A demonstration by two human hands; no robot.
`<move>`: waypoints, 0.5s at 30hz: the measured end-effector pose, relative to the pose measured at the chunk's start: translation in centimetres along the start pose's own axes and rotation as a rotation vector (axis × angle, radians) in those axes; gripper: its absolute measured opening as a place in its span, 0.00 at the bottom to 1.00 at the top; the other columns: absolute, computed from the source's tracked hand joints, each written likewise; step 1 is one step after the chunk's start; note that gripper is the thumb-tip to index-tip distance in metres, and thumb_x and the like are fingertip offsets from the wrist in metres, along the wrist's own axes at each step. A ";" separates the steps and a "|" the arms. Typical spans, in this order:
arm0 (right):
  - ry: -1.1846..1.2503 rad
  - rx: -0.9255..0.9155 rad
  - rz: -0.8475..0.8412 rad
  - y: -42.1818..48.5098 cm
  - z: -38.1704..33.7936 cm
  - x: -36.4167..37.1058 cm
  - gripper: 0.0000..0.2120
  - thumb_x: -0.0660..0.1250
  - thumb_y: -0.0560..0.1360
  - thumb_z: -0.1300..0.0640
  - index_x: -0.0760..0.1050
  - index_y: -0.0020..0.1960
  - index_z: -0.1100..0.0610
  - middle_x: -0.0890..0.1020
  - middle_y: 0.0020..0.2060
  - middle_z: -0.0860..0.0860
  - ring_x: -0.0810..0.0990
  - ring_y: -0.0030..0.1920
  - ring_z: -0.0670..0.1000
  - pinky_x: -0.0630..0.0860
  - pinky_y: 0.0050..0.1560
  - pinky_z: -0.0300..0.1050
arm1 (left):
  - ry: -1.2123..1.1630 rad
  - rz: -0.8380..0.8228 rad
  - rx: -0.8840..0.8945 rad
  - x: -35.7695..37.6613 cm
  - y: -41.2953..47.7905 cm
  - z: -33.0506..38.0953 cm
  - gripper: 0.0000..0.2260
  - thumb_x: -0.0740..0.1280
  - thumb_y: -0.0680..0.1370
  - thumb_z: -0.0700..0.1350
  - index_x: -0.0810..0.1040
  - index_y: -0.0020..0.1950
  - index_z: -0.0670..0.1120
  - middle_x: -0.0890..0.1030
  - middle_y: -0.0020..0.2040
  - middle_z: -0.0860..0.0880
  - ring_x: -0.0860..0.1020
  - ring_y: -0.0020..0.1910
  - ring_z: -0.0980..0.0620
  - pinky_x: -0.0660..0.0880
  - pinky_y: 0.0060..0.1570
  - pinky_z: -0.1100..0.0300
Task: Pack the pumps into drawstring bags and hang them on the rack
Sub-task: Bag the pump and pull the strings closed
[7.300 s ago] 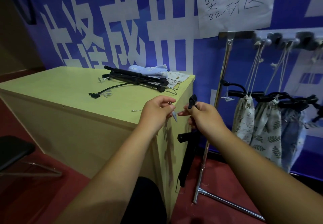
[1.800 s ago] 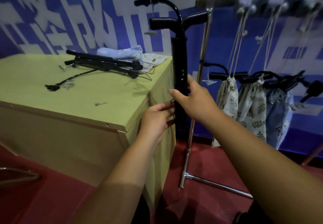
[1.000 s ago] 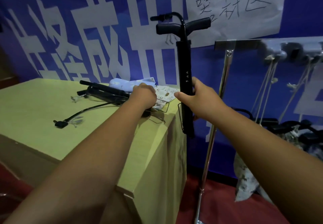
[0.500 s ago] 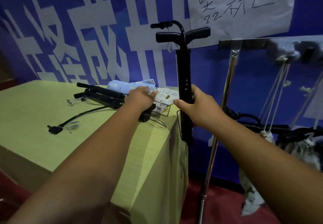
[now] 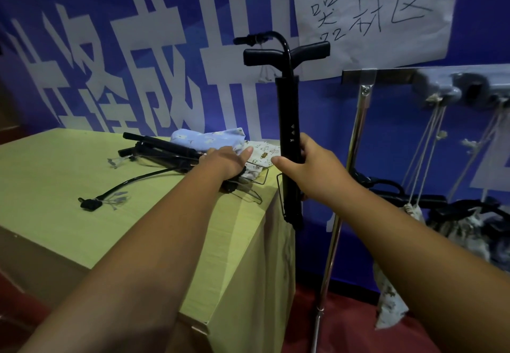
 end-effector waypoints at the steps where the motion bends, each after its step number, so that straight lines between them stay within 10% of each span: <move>1: -0.002 0.000 0.001 0.1 0.0 0.0 0.20 0.72 0.82 0.40 0.72 0.70 0.43 0.84 0.54 0.46 0.86 0.50 0.50 0.88 0.50 0.59 | 0.004 0.004 0.023 -0.6 -0.3 0.3 0.44 0.43 0.73 0.79 0.65 0.81 0.57 0.68 0.80 0.43 0.68 0.76 0.36 0.67 0.71 0.36; 4: 0.007 0.002 -0.003 0.4 0.3 0.2 0.19 0.72 0.82 0.40 0.72 0.69 0.44 0.84 0.54 0.46 0.86 0.50 0.50 0.88 0.50 0.59 | -0.149 0.117 0.123 -2.1 0.3 0.5 0.23 0.60 0.85 0.51 0.63 0.80 0.52 0.68 0.79 0.44 0.69 0.75 0.40 0.71 0.70 0.40; 10: 0.052 -0.001 0.003 0.6 0.2 0.4 0.18 0.72 0.82 0.40 0.73 0.68 0.43 0.84 0.53 0.46 0.86 0.50 0.51 0.88 0.50 0.60 | -0.663 0.455 0.262 -9.0 -3.3 1.0 0.23 0.58 0.87 0.57 0.60 0.82 0.65 0.64 0.81 0.51 0.67 0.70 0.52 0.70 0.68 0.48; 15: 0.141 -0.017 0.030 0.1 -1.1 -0.6 0.16 0.72 0.82 0.42 0.73 0.67 0.39 0.82 0.57 0.42 0.86 0.52 0.50 0.88 0.52 0.57 | -0.955 0.534 0.483 -15.9 -7.5 3.7 0.27 0.67 0.85 0.45 0.66 0.83 0.58 0.65 0.82 0.57 0.64 0.79 0.53 0.67 0.77 0.49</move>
Point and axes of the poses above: each hand's wrist, its own y-axis towards the middle knuckle, its own x-axis out of the palm, z = x × y, the point moved 2 cm from there along y, towards the middle knuckle
